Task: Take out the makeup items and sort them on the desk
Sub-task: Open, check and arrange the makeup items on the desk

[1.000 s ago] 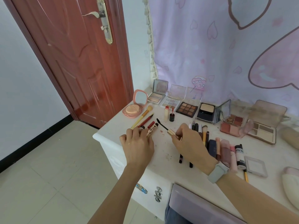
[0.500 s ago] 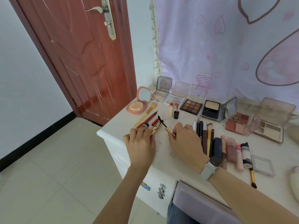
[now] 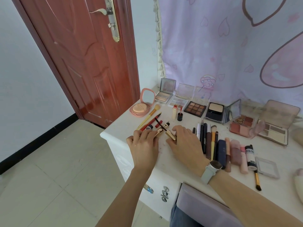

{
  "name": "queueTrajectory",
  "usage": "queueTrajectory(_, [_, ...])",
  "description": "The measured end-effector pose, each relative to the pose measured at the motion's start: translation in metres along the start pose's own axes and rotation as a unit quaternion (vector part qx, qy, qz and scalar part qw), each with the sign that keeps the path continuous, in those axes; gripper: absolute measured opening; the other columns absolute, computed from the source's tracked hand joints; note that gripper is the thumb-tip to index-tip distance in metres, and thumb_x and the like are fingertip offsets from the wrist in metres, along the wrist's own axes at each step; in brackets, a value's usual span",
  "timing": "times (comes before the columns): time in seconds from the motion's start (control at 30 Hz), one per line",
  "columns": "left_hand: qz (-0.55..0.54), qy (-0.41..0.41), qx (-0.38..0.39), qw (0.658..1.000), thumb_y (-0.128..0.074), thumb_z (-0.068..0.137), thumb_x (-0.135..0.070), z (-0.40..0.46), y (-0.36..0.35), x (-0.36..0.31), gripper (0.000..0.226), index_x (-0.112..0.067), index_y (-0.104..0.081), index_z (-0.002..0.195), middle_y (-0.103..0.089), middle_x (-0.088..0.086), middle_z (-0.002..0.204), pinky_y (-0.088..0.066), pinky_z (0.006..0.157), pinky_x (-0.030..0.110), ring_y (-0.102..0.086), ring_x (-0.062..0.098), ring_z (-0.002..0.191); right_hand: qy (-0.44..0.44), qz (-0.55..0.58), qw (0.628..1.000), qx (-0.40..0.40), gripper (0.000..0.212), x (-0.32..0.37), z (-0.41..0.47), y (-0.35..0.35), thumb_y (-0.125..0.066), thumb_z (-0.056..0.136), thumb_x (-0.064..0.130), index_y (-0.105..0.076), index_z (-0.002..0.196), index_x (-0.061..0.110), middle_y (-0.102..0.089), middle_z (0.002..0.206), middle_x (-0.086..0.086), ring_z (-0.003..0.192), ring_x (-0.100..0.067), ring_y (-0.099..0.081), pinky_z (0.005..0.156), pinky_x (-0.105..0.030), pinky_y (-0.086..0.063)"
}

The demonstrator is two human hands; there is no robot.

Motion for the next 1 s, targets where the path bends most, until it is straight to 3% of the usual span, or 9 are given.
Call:
queueTrajectory(0.23, [-0.001, 0.006, 0.01, 1.0, -0.078, 0.069, -0.015, 0.0, -0.001, 0.0, 0.012, -0.018, -0.072, 0.079, -0.07, -0.006, 0.078, -0.022, 0.069, 0.031, -0.06, 0.024, 0.077, 0.017, 0.007, 1.0, -0.004, 0.026, 0.005, -0.003, 0.002, -0.04, 0.095, 0.025, -0.045, 0.118, 0.014, -0.055, 0.1, -0.003, 0.091, -0.019, -0.048, 0.068, -0.027, -0.036])
queueTrajectory(0.5, [-0.004, -0.003, 0.001, 1.0, -0.079, 0.07, -0.016, -0.001, -0.002, 0.001, 0.012, -0.019, -0.072, 0.079, -0.07, -0.006, 0.079, -0.023, 0.07, 0.03, -0.06, 0.024, 0.077, -0.001, 0.031, 0.999, 0.006, 0.03, 0.01, -0.002, -0.002, -0.046, 0.091, 0.021, -0.044, 0.12, 0.013, -0.045, 0.111, -0.005, 0.099, -0.02, -0.046, 0.076, -0.034, -0.047])
queueTrajectory(0.67, [-0.005, -0.013, -0.017, 1.0, -0.077, 0.071, -0.021, -0.003, 0.0, 0.0, 0.024, -0.017, -0.072, 0.093, -0.069, -0.001, 0.091, -0.038, 0.068, 0.036, -0.061, 0.026, 0.079, -0.005, 0.048, 0.999, -0.001, 0.032, 0.009, -0.002, -0.002, -0.051, 0.088, 0.027, -0.044, 0.118, 0.016, -0.046, 0.111, -0.002, 0.102, -0.019, -0.046, 0.074, -0.032, -0.045])
queueTrajectory(0.83, [-0.018, 0.052, -0.023, 0.998, -0.061, 0.077, -0.021, -0.008, 0.007, 0.016, 0.028, -0.013, -0.069, 0.102, -0.064, 0.006, 0.099, -0.033, 0.075, 0.036, -0.058, 0.028, 0.084, 0.013, 0.064, 0.998, 0.009, 0.036, 0.008, -0.001, -0.003, -0.052, 0.087, 0.032, -0.044, 0.119, 0.017, -0.048, 0.11, -0.002, 0.102, -0.02, -0.045, 0.077, -0.028, -0.039])
queueTrajectory(1.0, [-0.012, 0.121, 0.026, 0.992, -0.071, 0.074, -0.009, -0.01, 0.003, 0.034, 0.026, -0.008, -0.07, 0.099, -0.066, 0.01, 0.093, -0.03, 0.075, 0.039, -0.058, 0.034, 0.087, 0.023, 0.061, 0.998, 0.026, 0.042, 0.009, -0.004, -0.002, -0.052, 0.088, 0.035, -0.041, 0.124, 0.018, -0.051, 0.111, -0.002, 0.103, -0.019, -0.044, 0.081, -0.028, -0.037])
Point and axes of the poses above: each hand's wrist, its own z-axis towards the middle knuckle, its own y-axis out of the back of the hand, x = y × z, the point moved 7 cm from there along z, towards the middle knuckle
